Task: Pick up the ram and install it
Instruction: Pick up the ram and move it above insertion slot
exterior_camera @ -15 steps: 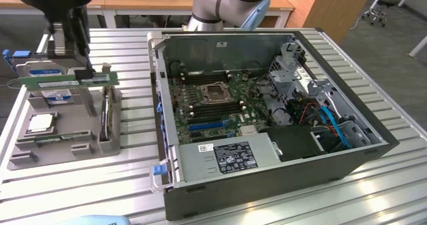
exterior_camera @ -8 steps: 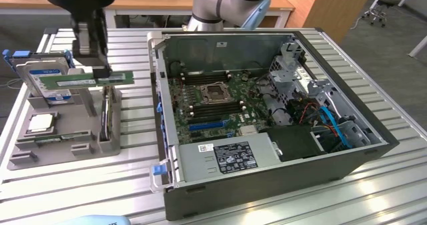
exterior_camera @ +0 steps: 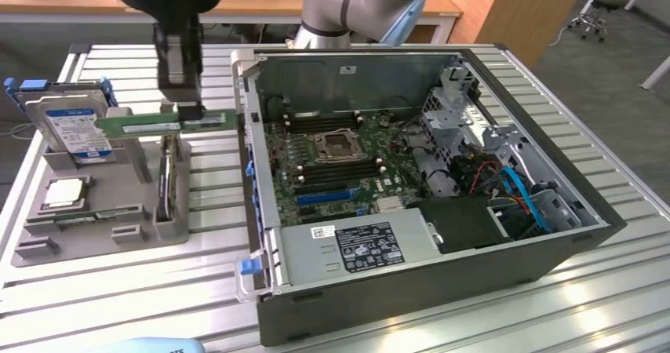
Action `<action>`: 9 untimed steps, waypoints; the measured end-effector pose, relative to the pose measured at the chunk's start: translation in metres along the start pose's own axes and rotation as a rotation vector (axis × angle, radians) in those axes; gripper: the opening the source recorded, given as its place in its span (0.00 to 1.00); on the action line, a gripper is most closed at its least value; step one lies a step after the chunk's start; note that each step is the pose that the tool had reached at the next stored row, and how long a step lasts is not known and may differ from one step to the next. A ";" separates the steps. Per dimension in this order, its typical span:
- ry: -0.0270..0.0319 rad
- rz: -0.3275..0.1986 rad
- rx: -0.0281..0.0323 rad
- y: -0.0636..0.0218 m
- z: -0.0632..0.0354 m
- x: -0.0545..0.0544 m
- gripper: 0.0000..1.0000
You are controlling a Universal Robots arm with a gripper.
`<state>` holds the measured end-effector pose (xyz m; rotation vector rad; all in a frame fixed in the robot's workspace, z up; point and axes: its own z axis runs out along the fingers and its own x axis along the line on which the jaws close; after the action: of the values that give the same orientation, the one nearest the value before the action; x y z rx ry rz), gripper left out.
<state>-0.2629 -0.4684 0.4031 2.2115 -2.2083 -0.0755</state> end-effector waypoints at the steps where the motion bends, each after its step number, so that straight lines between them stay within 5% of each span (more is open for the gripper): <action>1: 0.0000 0.000 0.0000 -0.0037 -0.0002 0.000 0.11; 9: 0.0000 0.000 0.0000 -0.0353 -0.0016 0.000 0.11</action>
<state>-0.2276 -0.4684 0.4031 2.2116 -2.2081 -0.0755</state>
